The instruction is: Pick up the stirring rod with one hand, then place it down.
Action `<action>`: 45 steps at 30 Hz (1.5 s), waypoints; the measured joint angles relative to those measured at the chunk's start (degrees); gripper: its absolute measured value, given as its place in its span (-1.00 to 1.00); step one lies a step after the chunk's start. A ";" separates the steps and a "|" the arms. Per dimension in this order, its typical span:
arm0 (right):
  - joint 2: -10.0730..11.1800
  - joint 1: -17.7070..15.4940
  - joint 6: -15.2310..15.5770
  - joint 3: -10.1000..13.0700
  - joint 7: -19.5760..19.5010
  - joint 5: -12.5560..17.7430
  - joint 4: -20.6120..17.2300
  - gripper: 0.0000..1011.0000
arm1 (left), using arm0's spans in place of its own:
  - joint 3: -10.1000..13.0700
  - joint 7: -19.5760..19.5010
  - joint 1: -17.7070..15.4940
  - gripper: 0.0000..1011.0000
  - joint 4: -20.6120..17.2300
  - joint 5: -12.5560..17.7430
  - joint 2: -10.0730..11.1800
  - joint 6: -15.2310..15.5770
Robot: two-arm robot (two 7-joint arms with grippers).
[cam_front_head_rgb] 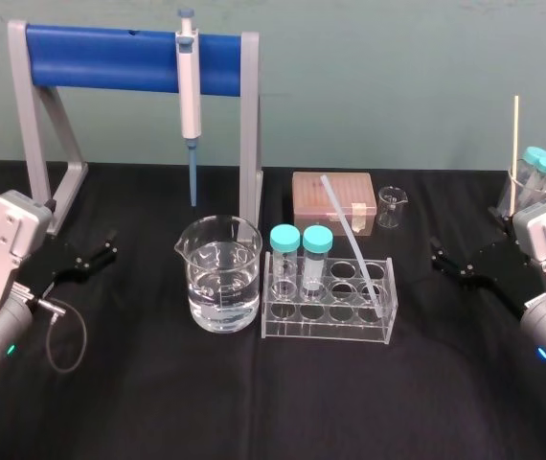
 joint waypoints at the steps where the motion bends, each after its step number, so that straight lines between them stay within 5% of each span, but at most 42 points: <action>1: 0.00 0.00 0.00 0.00 0.00 0.00 0.00 0.98 | 0.00 0.00 0.00 0.98 0.00 0.00 0.00 0.00; 45: 0.00 0.00 0.00 0.00 0.00 0.00 0.00 0.98 | 0.00 0.00 0.00 0.98 0.00 0.00 0.00 0.00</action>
